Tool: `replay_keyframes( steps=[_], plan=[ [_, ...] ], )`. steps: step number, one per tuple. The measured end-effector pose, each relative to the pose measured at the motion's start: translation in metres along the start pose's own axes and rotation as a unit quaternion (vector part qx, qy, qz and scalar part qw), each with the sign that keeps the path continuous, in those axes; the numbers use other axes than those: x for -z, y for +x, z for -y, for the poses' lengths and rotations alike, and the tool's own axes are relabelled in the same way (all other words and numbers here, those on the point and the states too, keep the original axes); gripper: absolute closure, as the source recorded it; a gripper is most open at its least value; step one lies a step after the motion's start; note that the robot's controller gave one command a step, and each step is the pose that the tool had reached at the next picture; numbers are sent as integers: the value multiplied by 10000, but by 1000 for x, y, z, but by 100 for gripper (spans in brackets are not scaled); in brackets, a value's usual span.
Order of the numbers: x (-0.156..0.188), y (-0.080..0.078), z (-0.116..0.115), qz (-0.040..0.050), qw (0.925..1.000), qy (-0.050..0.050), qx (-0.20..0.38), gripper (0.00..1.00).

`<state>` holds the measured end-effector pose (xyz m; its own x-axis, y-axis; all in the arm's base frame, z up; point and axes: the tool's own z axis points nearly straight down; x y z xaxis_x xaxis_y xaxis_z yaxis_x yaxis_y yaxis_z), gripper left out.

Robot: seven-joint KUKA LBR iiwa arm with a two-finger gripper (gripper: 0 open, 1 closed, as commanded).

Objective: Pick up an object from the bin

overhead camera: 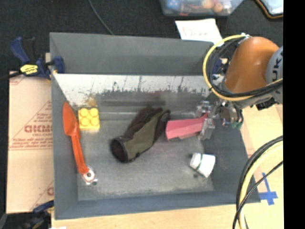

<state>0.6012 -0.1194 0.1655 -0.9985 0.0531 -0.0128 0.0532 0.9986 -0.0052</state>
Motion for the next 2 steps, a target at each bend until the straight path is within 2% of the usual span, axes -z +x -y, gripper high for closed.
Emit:
replay_keyframes(
  steps=[2],
  plan=[
    [15,0,1,18,10000,7,0,100]
  ],
)
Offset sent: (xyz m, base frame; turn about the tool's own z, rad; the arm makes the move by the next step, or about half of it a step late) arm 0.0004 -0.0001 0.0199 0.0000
